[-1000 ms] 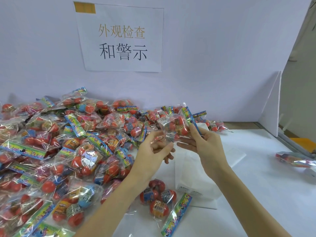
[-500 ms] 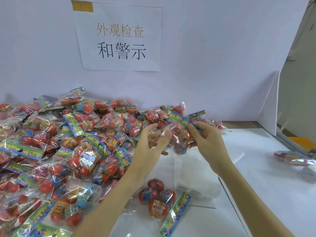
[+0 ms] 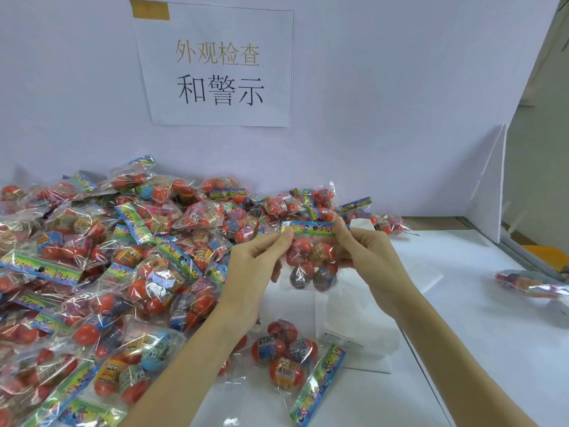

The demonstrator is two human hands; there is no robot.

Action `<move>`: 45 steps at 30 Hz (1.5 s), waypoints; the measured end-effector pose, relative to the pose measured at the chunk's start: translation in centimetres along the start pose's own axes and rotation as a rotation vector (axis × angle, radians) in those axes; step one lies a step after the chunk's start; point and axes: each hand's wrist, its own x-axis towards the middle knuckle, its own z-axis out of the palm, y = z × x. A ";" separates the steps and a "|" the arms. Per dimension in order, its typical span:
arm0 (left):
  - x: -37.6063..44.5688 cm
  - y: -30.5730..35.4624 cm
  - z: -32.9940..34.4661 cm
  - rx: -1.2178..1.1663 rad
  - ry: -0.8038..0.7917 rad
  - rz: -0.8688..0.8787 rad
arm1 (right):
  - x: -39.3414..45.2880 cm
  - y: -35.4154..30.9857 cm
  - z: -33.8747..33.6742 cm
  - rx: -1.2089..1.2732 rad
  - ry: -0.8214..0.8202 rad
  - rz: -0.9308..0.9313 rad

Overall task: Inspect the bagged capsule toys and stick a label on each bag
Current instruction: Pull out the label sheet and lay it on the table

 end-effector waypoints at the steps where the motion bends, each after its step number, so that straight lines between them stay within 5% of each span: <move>1: 0.0 -0.2 -0.1 -0.013 0.008 0.009 | -0.1 -0.1 0.1 0.067 -0.024 0.039; 6: 0.3 0.3 -0.6 -0.219 0.125 -0.046 | -0.5 -0.3 0.2 0.142 -0.282 0.052; 15: 0.4 -0.1 -0.3 -0.057 -0.054 -0.073 | -0.7 -0.6 -0.4 -0.037 -0.340 -0.026; 22: 0.4 -0.4 -0.1 -0.054 0.020 0.043 | -0.7 0.0 0.7 -0.192 -0.147 -0.136; 32: 0.0 -0.1 0.5 -0.181 0.069 0.014 | -0.6 -0.4 0.8 0.224 -0.146 -0.004; 39: 0.2 -0.5 0.0 -0.203 0.229 0.022 | -0.6 -0.3 -0.2 0.159 -0.431 0.015; 45: 0.6 0.2 -0.5 -0.148 0.014 -0.083 | -0.5 -0.2 -0.7 0.003 -0.414 0.010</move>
